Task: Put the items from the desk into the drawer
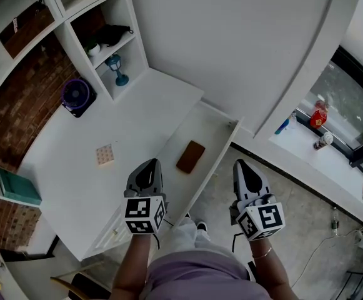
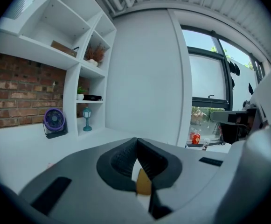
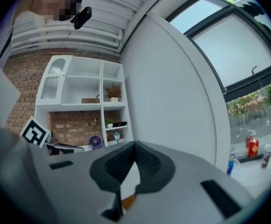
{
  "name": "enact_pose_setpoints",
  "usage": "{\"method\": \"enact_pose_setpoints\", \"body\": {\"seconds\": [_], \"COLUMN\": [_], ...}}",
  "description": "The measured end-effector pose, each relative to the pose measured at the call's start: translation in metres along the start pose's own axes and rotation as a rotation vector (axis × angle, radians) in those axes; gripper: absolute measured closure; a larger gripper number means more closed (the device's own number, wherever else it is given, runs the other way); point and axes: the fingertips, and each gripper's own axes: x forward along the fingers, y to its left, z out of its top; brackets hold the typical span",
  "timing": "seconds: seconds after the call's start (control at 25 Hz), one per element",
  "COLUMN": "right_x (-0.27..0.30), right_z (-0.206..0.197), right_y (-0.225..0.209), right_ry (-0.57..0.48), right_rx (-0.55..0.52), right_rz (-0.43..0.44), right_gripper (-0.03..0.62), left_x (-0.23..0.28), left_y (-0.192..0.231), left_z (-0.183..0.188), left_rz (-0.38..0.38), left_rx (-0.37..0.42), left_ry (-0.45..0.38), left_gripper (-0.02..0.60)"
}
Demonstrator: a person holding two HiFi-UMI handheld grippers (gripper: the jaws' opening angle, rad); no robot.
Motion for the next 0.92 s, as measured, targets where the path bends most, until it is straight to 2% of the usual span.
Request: {"method": "enact_pose_setpoints", "body": {"seconds": [0.92], "right_x": [-0.007], "right_z": [0.000], "right_y": [0.010], "right_ry": [0.006], "right_rx": [-0.005], "right_rz": [0.029], "right_gripper": [0.592], "left_x": [-0.014], "left_y": [0.004], "left_z": [0.004], "left_rz": [0.012], "left_rx": [-0.030], "left_ry": [-0.010], "left_gripper": [0.583]}}
